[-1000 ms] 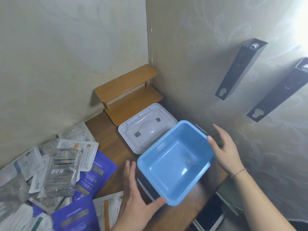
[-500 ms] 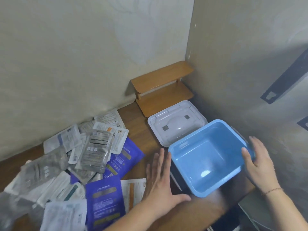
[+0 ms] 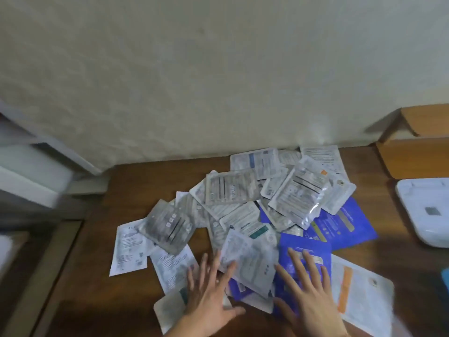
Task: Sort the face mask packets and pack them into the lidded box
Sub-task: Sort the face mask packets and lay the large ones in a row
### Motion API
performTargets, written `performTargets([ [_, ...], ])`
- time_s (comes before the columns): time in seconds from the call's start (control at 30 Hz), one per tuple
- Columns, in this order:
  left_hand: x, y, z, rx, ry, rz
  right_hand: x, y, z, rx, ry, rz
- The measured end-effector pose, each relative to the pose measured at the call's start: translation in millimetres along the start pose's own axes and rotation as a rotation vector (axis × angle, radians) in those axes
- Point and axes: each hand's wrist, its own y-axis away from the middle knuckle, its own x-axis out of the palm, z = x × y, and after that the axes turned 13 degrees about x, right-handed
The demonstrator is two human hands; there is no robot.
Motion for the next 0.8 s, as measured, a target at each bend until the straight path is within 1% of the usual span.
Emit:
performTargets([
  [0.07, 2, 6, 17, 0.009, 0.037, 0.001, 16, -12, 34, -0.089, 0.128, 0.105],
  [0.1, 3, 6, 23, 0.029, 0.046, -0.003, 23, -21, 47, -0.106, 0.177, 0.148],
  [0.17, 6, 4, 35, 0.067, -0.01, -0.032, 35, -36, 63, -0.09, 0.251, 0.21],
  [0.2, 5, 4, 42, 0.039, 0.009, 0.007, 40, -42, 66, -0.076, 0.281, 0.228],
  [0.23, 4, 2, 49, 0.017, 0.011, 0.013, 43, -47, 67, -0.062, 0.305, 0.251],
  [0.27, 4, -1, 58, 0.042, 0.004, -0.017, 45, -52, 66, -0.052, 0.326, 0.265],
  [0.33, 3, -11, 78, 0.11, -0.016, -0.173, 45, -58, 61, -0.035, 0.358, 0.259],
  [0.4, -7, -18, 94, 0.107, 0.039, -0.157, 37, -61, 57, 0.029, 0.359, 0.284],
  [0.47, -20, -25, 108, 0.127, 0.024, -0.173, 30, -57, 48, 0.108, 0.332, 0.303],
  [0.5, -23, -30, 113, 0.141, 0.029, -0.155, 26, -53, 43, 0.146, 0.314, 0.307],
  [0.57, -30, -42, 119, 0.215, 0.015, -0.152, 21, -45, 33, 0.201, 0.29, 0.293],
  [0.67, -42, -58, 120, 0.319, -0.069, -0.1, 16, -43, 20, 0.276, 0.308, 0.293],
  [0.73, -48, -64, 123, 0.331, -0.116, -0.078, 15, -46, 13, 0.319, 0.316, 0.296],
  [0.8, -50, -69, 134, 0.301, -0.132, -0.085, 13, -54, 14, 0.33, 0.27, 0.231],
])
